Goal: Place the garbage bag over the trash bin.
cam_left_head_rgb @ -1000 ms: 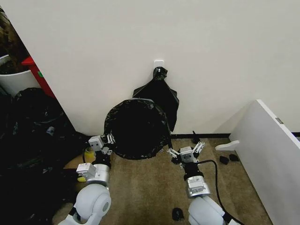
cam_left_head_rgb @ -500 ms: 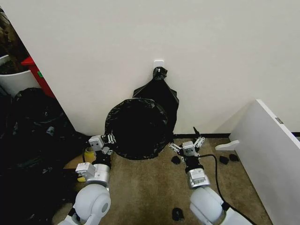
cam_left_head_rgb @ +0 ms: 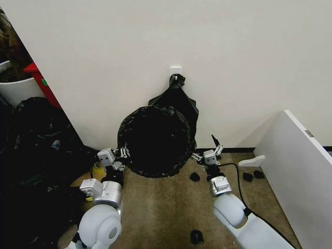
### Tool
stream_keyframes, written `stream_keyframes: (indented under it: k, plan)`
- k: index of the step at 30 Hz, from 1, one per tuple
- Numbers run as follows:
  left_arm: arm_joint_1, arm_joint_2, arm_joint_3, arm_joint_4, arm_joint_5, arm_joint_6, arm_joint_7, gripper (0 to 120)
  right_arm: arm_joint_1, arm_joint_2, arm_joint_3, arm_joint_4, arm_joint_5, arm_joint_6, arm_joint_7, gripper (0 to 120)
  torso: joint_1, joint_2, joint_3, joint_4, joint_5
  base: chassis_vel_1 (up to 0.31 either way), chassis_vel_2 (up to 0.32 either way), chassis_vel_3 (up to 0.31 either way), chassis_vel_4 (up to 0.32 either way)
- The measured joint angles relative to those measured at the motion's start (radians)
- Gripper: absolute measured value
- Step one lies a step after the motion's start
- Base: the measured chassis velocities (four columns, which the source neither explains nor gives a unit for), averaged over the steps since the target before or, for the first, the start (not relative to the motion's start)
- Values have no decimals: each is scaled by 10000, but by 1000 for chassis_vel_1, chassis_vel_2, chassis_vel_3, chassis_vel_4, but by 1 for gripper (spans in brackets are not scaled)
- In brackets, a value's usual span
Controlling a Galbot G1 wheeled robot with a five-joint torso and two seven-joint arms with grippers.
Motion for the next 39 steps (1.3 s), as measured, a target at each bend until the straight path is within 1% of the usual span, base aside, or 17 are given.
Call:
stream_keyframes:
  k: [2, 3, 6, 7, 10, 11, 13, 14, 15, 17, 20, 22, 24, 28, 31, 34, 39]
  plan:
    - [5, 160, -18, 178, 0, -208, 161, 0, -126, -97, 481, 87, 254, 2, 124, 100, 0, 0, 0, 0, 0, 0, 0, 0, 0]
    - [5, 160, -18, 178, 0, -208, 161, 0, -126, -97, 481, 87, 254, 2, 124, 100, 0, 0, 0, 0, 0, 0, 0, 0, 0]
    - [-153, 355, -23, 685, -411, -384, 381, 0, -418, -368, 1400, 427, 1184, 239, 87, 100, 0, 0, 0, -1, -5, 0, 0, 0, 0]
    - [-153, 355, -23, 685, -411, -384, 381, 0, -418, -368, 1400, 427, 1184, 239, 87, 100, 0, 0, 0, -1, -5, 0, 0, 0, 0]
    - [-531, 437, -58, 1068, -1206, -126, 511, 0, -800, -649, 1978, 801, 2979, 1947, -1661, 100, 0, 0, -1, -5, -3, 0, 0, 0, 0]
    - [-531, 437, -58, 1068, -1206, -126, 511, 0, -800, -649, 1978, 801, 2979, 1947, -1661, 100, 0, 0, -1, -5, -3, 0, 0, 0, 0]
    - [-807, 451, -168, 1286, -2075, 348, 532, 0, -1005, -680, 1904, 1141, 3848, 2997, -2876, 100, 0, 0, 0, -3, -4, 0, 0, 0, 0]
    - [-890, 448, -223, 1325, -2405, 600, 531, 0, -1031, -658, 1811, 1238, 3978, 3194, -3143, 100, 0, 0, 0, -1, -4, 0, 0, 0, 0]
    - [-890, 448, -223, 1325, -2405, 600, 531, 0, -1031, -658, 1811, 1238, 3978, 3194, -3143, 100, 0, 0, 0, -1, -4, 0, 0, 0, 0]
    - [-1107, 437, -319, 1457, -3327, 1527, 512, 0, -1065, -466, 1465, 1508, 4065, 3492, -3610, 100, 0, 0, 0, 0, 1, 0, 0, 0, 0]
    - [-1204, 417, -318, 1552, -3761, 1959, 500, 0, -1016, -299, 1215, 1566, 3954, 3501, -3643, 100, 0, 0, 0, -1, -6, 0, 0, 0, 0]
    - [-1233, 386, -336, 1553, -4105, 2251, 489, 0, -914, -171, 1054, 1458, 3773, 3494, -3643, 100, 0, 0, -1, 1, 0, 0, 0, 0, 0]
    - [-1227, 372, -337, 1551, -4189, 2342, 486, 0, -863, -121, 1002, 1375, 3697, 3487, -3641, 100, 0, 0, 0, 0, -3, 0, 0, 0, 0]
    - [-1164, 343, -337, 1491, -4216, 2386, 485, 0, -780, -71, 881, 1221, 3542, 3374, -3592, 100, 0, 0, 0, 0, -1, 0, 0, 0, 0]
    - [-1104, 320, -338, 1406, -4215, 2395, 482, 0, -766, -83, 830, 1108, 3149, 3098, -3242, 100, 0, 0, -1, 0, -2, 0, 0, 0, 0]
    - [-1033, 294, -367, 1221, -4251, 2422, 470, 0, -741, -112, 761, 981, 2753, 2486, -2525, 100, 0, 0, 0, 2, 0, 0, 0, 0, 0]
    - [-948, 279, -377, 994, -4291, 2445, 471, 0, -694, -117, 693, 849, 2646, 2180, -2150, 100, 0, 0, -1, -2, 1, 0, 0, 0, 0]
